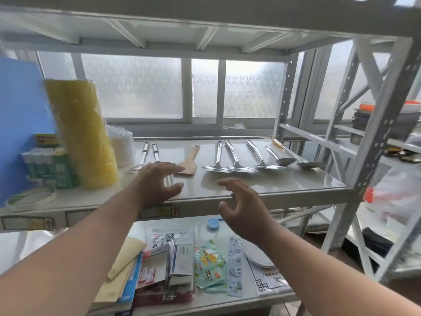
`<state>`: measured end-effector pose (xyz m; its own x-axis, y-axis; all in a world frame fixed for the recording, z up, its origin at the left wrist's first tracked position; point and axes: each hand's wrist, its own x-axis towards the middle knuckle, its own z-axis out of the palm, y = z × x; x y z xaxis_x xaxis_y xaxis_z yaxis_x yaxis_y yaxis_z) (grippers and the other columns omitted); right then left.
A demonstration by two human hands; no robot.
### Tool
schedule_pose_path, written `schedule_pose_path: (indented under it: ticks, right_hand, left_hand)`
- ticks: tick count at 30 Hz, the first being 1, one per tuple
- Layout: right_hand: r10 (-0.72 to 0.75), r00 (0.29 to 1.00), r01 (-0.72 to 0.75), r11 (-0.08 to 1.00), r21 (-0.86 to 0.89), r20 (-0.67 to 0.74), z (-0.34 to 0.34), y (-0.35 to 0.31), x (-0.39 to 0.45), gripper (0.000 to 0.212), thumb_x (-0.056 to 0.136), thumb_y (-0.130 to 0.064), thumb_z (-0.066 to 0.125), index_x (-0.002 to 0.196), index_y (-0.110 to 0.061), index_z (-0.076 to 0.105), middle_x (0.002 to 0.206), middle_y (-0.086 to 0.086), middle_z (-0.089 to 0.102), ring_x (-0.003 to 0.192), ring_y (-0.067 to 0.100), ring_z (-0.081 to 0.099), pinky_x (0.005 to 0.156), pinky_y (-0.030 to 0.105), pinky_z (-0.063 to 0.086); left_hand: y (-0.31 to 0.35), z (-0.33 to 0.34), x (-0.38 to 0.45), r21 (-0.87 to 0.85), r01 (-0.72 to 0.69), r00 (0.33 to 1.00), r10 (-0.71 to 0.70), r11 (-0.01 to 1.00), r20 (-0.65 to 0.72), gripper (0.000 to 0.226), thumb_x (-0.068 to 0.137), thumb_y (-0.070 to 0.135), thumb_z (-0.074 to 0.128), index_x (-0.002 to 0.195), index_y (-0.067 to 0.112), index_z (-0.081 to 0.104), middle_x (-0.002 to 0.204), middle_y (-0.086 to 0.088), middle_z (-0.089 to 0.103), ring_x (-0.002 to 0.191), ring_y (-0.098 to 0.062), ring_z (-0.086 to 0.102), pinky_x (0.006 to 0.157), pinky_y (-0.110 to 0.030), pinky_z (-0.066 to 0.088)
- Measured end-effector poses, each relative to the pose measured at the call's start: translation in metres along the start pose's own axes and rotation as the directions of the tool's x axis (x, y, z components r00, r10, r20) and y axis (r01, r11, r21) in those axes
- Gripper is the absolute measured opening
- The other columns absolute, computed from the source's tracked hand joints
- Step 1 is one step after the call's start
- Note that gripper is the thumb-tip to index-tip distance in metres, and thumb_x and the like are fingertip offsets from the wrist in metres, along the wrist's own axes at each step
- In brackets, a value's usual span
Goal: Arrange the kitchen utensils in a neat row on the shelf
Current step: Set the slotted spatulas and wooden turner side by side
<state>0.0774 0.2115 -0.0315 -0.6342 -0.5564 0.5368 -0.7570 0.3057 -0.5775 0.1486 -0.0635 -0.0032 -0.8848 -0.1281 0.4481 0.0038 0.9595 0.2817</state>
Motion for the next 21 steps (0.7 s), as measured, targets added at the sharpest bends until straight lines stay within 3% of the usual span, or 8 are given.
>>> schedule_pose_path:
  ticks: [7,12,15,21]
  right_hand:
    - [0.108,0.991,-0.112,0.993,-0.046,-0.080,-0.043,0.026,0.002,0.048,0.083,-0.019,0.067,0.131,-0.023,0.064,0.127,-0.005,0.064,0.113,0.012,0.059,0.101,0.039,0.050]
    - [0.156,0.978,-0.167,0.983,-0.075,-0.137,-0.078,0.048,0.008,0.047,0.081,-0.020,0.068,0.128,-0.022,0.067,0.124,-0.007,0.065,0.114,0.012,0.059,0.105,0.038,0.048]
    - [0.178,0.972,-0.194,0.976,-0.097,-0.153,-0.097,0.062,0.015,0.048,0.079,-0.026,0.064,0.127,-0.021,0.066,0.122,-0.004,0.064,0.111,0.015,0.060,0.102,0.040,0.050]
    - [0.173,0.968,-0.198,0.971,-0.131,-0.181,-0.118,0.097,0.031,0.041,0.084,-0.015,0.069,0.124,-0.020,0.068,0.121,-0.003,0.065,0.110,0.012,0.060,0.103,0.034,0.049]
  left_hand:
    - [0.066,0.022,0.013,-0.018,-0.046,0.999,0.045,0.999,-0.015,0.067,0.080,0.065,0.058,0.137,0.032,0.071,0.136,0.007,0.072,0.125,-0.020,0.065,0.111,-0.057,0.046]
    - [0.102,0.039,0.036,-0.033,-0.070,0.998,0.070,0.997,-0.010,0.071,0.083,0.066,0.058,0.143,0.030,0.066,0.144,0.005,0.067,0.137,-0.020,0.057,0.117,-0.049,0.042]
    - [0.120,0.052,0.055,-0.027,-0.095,0.995,0.095,0.995,-0.012,0.069,0.085,0.063,0.061,0.145,0.030,0.064,0.145,0.003,0.067,0.136,-0.022,0.057,0.116,-0.050,0.042]
    - [0.144,0.074,0.089,0.006,-0.135,0.991,0.135,0.991,0.004,0.069,0.085,0.062,0.059,0.145,0.029,0.063,0.143,0.004,0.068,0.132,-0.023,0.059,0.114,-0.048,0.043]
